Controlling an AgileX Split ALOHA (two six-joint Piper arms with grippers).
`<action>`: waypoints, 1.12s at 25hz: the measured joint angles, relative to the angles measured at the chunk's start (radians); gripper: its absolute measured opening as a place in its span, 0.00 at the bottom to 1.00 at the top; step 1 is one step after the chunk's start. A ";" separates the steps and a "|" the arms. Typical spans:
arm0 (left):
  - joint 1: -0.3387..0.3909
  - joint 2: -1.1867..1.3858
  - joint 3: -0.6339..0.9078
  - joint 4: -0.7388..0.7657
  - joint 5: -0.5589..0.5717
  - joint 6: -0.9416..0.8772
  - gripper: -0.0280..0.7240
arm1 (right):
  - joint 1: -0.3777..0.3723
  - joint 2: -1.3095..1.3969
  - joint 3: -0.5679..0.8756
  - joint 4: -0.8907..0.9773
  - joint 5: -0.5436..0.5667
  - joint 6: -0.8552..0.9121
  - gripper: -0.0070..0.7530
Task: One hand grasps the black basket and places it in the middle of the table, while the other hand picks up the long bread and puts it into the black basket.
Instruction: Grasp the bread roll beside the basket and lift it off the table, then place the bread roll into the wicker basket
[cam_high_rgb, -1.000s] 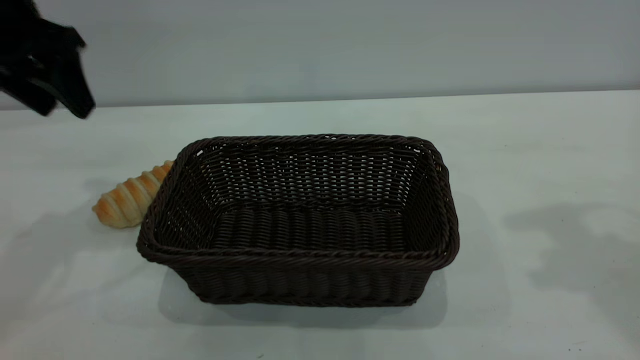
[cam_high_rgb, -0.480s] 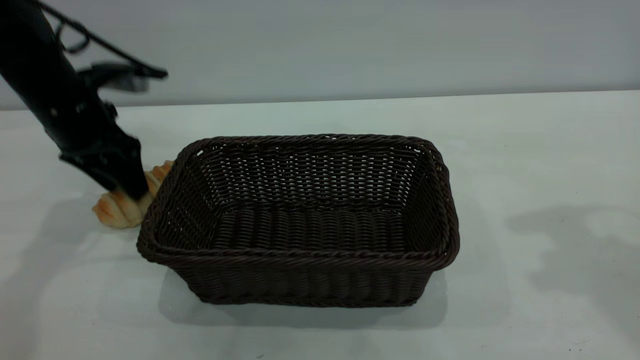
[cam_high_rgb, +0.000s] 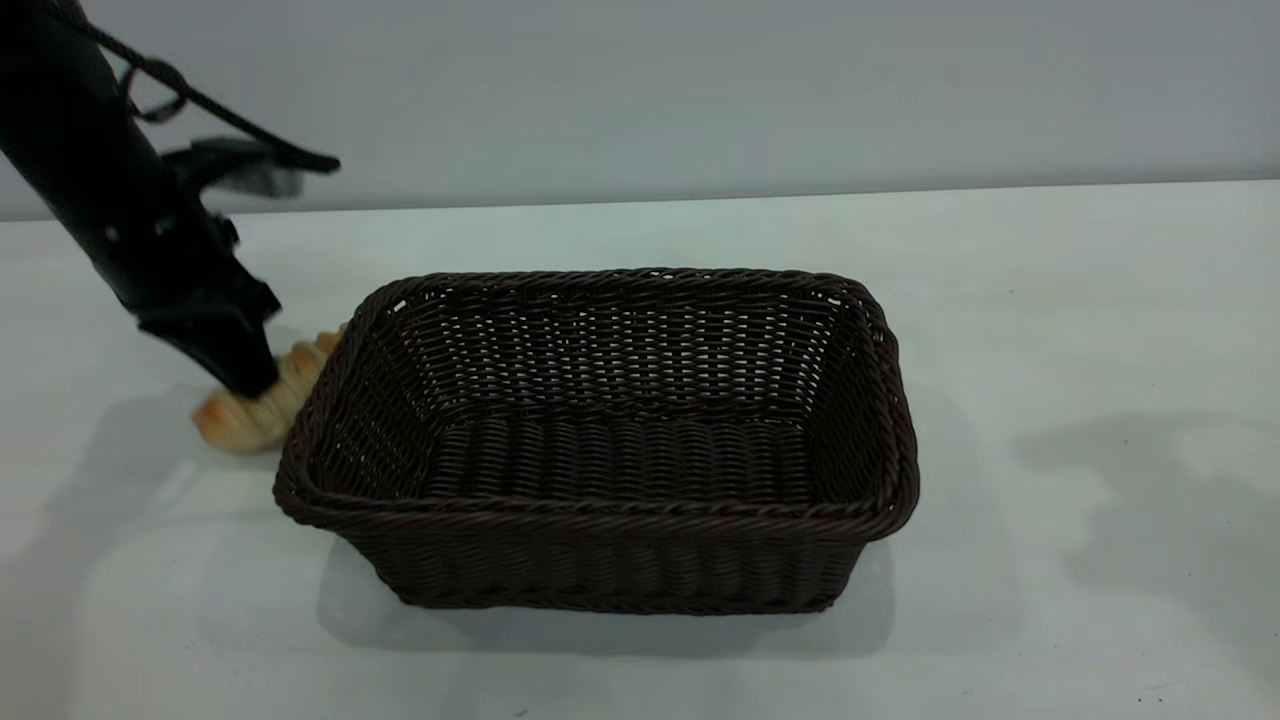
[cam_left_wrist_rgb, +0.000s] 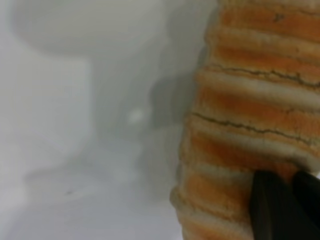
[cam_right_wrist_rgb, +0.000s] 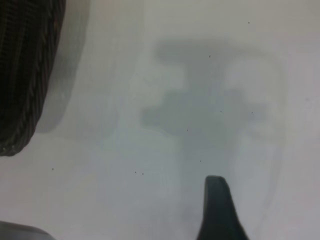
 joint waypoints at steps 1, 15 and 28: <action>0.000 -0.021 -0.004 0.017 0.004 -0.020 0.09 | 0.000 0.000 0.000 0.000 0.000 0.000 0.67; -0.053 -0.366 -0.165 -0.152 0.253 -0.076 0.08 | 0.000 0.000 0.000 0.004 -0.004 0.000 0.67; -0.352 -0.358 -0.165 -0.381 0.282 0.095 0.08 | 0.000 0.000 0.000 0.005 -0.003 0.000 0.67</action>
